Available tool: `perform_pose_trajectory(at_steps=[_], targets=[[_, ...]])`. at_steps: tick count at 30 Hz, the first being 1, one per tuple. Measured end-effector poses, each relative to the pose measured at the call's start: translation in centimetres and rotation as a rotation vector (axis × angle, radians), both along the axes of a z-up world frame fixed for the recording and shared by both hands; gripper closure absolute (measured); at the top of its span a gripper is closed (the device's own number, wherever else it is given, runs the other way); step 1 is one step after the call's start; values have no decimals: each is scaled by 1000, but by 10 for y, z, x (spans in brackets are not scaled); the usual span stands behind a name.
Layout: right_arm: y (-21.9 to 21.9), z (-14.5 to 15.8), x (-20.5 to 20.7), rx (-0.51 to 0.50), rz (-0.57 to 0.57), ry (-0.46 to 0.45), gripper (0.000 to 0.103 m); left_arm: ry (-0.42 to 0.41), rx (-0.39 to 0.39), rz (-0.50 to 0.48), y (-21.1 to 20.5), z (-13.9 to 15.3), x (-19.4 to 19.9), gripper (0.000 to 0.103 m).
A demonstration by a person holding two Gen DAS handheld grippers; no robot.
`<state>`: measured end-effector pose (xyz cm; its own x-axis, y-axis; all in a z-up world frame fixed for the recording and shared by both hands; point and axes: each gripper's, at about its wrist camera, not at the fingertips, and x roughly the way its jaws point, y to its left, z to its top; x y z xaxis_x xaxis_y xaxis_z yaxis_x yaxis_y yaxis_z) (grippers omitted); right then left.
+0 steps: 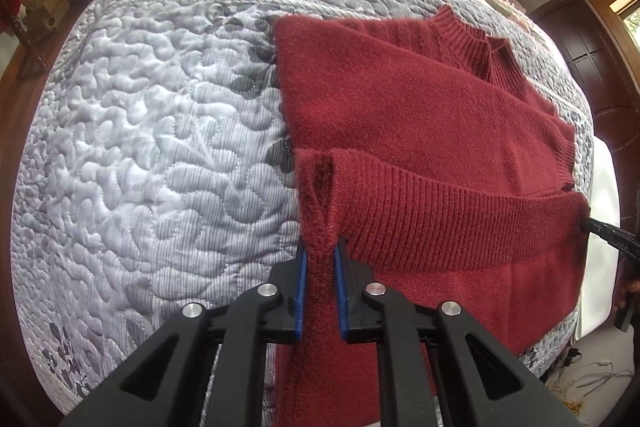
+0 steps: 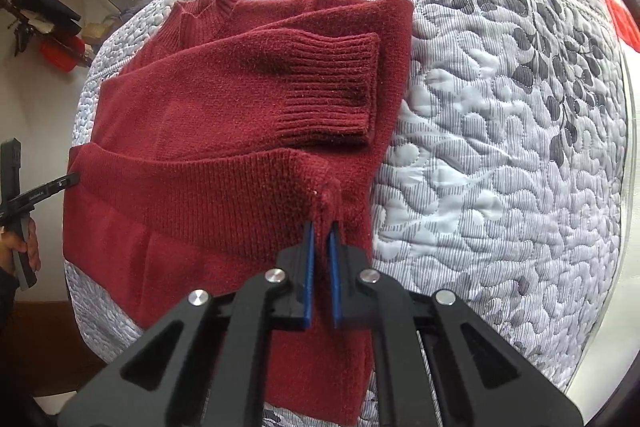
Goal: Fold small clothes
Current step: 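Carry the held hem with both grippers over the chest toward the collar, then lay the hem near the collar and open both grippers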
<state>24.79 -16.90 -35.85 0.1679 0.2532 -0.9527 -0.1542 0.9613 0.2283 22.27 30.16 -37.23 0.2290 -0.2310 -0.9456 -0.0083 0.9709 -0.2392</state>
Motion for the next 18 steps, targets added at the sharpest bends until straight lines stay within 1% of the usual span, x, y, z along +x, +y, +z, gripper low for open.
perform_pose_trajectory(at_steps=[5, 9, 13, 18], targets=[[-3, 26, -13, 7, -24, -52, 98, -71, 11, 19, 2, 28, -15, 92], [-5, 54, -24, 21, -43, -105, 98, -137, -13, 47, 9, 56, -25, 92], [-7, 81, -29, 25, -50, -152, 98, -194, -25, 49, 13, 82, -27, 92], [-7, 114, -24, 28, -47, -213, 98, -265, -28, 40, 10, 115, -21, 92]])
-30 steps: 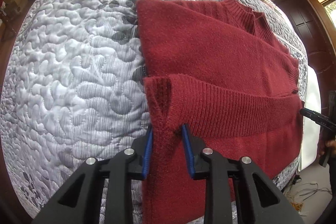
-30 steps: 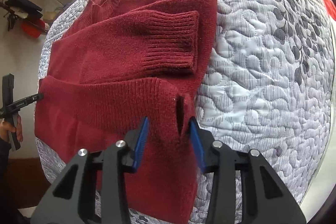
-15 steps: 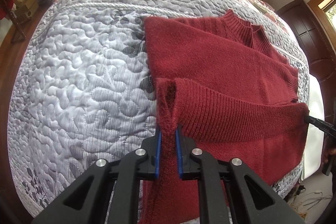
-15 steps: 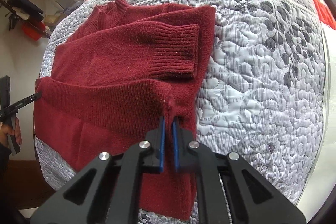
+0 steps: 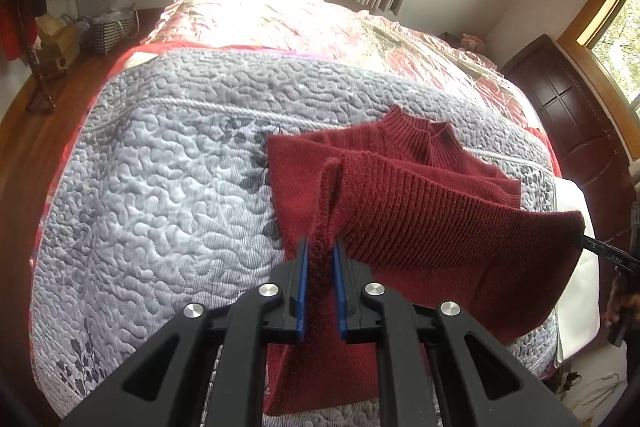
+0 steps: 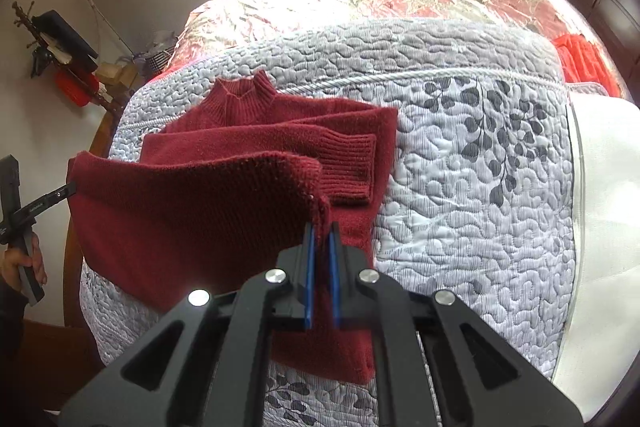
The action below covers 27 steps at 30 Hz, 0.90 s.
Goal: Fold small clothes
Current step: 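Lay the hem near the collar and open both grippers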
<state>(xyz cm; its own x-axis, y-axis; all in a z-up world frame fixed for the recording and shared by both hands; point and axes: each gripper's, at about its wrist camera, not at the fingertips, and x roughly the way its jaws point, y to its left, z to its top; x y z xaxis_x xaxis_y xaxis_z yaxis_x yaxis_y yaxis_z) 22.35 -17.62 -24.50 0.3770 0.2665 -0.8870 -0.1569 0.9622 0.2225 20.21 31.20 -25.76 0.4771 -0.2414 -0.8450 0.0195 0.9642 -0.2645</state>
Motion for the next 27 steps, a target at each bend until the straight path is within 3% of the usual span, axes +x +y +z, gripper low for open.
perform_pose_trajectory(at_steps=[9, 16, 20, 23, 25, 27], targets=[[1, 25, 40, -10, 17, -68, 98, -96, 22, -38, -5, 33, 35, 92], [2, 17, 87, -28, 24, -76, 98, -130, 37, -40, -2, 40, 78, 98], [3, -11, 113, -45, 31, -21, 98, -59, 19, -28, 7, 11, 110, 98], [1, -38, 123, -55, 20, 31, 98, 33, -72, -28, 11, -24, 125, 98], [-4, -49, 127, -52, 6, 53, 98, 60, -82, -71, 2, -41, 133, 98], [-9, -55, 129, -36, -14, 69, 98, 109, -151, -105, -3, -60, 143, 95]])
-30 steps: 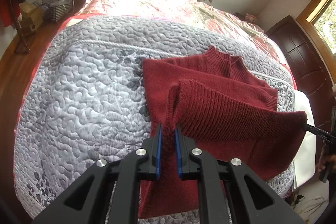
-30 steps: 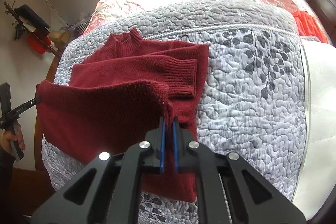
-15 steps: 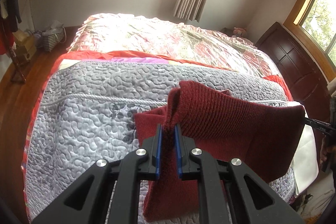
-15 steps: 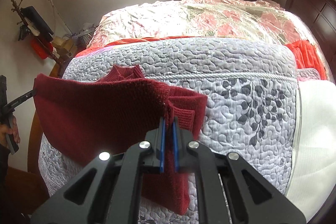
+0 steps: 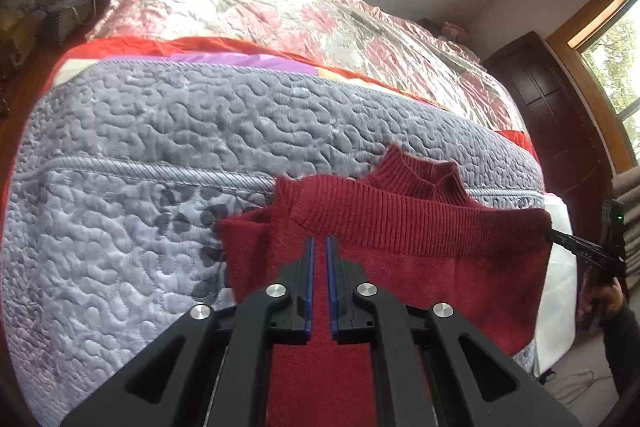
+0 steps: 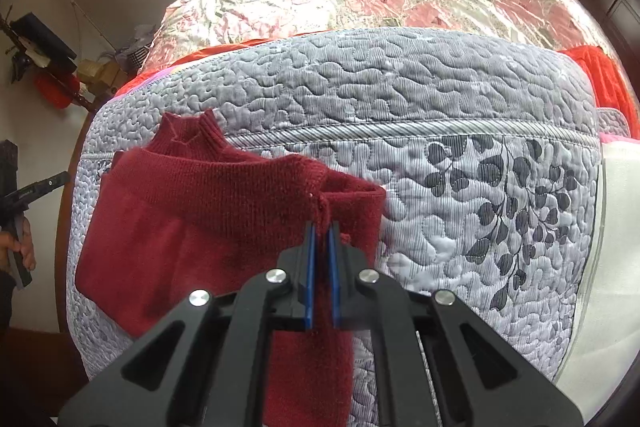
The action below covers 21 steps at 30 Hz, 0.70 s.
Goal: Fold small clothes
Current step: 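Lay the hem near the collar and open both grippers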
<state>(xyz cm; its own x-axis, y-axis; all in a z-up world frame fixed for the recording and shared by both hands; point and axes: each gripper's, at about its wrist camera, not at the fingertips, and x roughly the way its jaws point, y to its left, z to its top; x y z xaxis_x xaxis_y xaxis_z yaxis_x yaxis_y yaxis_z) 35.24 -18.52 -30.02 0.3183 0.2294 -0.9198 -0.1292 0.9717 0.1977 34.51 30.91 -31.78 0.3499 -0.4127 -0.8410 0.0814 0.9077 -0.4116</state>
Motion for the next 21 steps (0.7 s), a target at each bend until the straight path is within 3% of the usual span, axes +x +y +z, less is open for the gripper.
perform_pose_trajectory(at_steps=[3, 5, 7, 8, 13, 17, 19, 21], targets=[[-2, -5, 1, 5, -9, 9, 98, 43, 35, -36, -12, -28, 17, 92], [-3, -7, 0, 7, -10, 12, 98, 45, 77, -70, -19, -40, 27, 82], [-2, -9, 0, 11, -10, 11, 98, 41, 118, -107, -27, -49, 37, 59], [-1, -10, 0, 13, -10, 10, 98, 40, 138, -124, -31, -53, 41, 55], [0, -17, 1, 20, -12, 16, 98, 79, 183, -205, -47, -73, 54, 54], [0, -18, 4, 26, -12, 20, 98, 93, 232, -144, -38, -77, 58, 54], [0, -18, 5, 28, -11, 16, 98, 88, 217, -98, -29, -75, 59, 47], [0, -19, 7, 30, -11, 16, 98, 120, 138, -126, -30, -77, 58, 46]])
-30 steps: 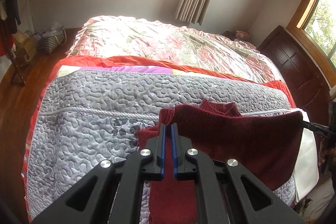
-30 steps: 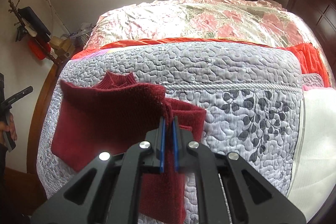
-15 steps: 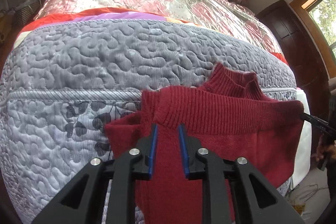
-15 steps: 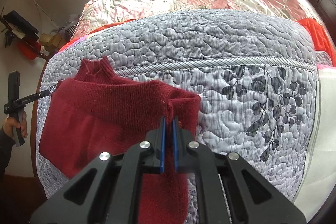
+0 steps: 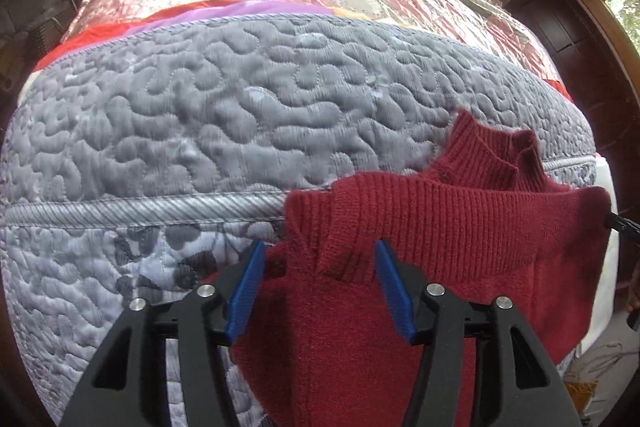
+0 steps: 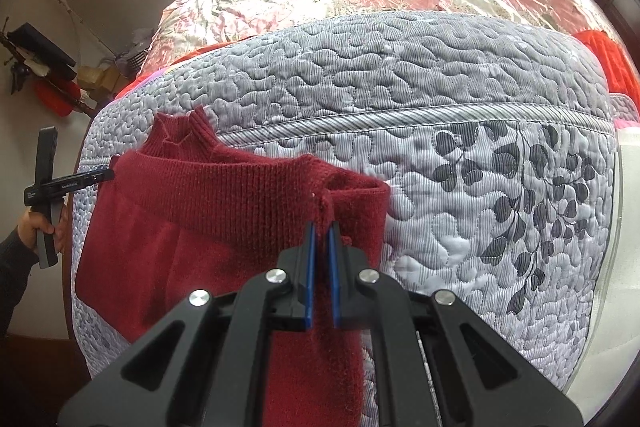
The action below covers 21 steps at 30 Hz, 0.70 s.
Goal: Fold small clothes
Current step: 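Lay the hem near the collar and open both grippers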
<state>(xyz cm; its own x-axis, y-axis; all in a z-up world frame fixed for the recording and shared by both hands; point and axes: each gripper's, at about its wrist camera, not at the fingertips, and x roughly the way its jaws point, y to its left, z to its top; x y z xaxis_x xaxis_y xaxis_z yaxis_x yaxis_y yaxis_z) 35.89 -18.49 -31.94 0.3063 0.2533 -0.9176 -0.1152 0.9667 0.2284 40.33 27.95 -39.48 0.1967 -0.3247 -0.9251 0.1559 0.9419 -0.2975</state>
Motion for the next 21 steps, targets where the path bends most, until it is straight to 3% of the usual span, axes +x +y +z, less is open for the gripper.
perform_pose_trajectory(at_steps=[4, 5, 7, 9, 13, 21], targets=[[1, -2, 1, 5, -4, 3, 98, 9, 16, -56, -10, -7, -3, 51], [1, -2, 1, 6, -5, 2, 98, 13, 9, -36, -8, -8, 0, 56], [1, -2, -1, 4, -5, -2, 98, 2, -11, 7, 1, -5, 2, 82], [0, -2, -3, 5, -9, -4, 98, -3, -24, 3, 4, -2, 2, 90], [-7, -1, -4, 4, -27, -9, 98, -72, 4, -13, -3, 9, -5, 95], [-9, 24, -7, -23, -24, -85, 98, -310, -103, 82, 7, 90, -36, 96]])
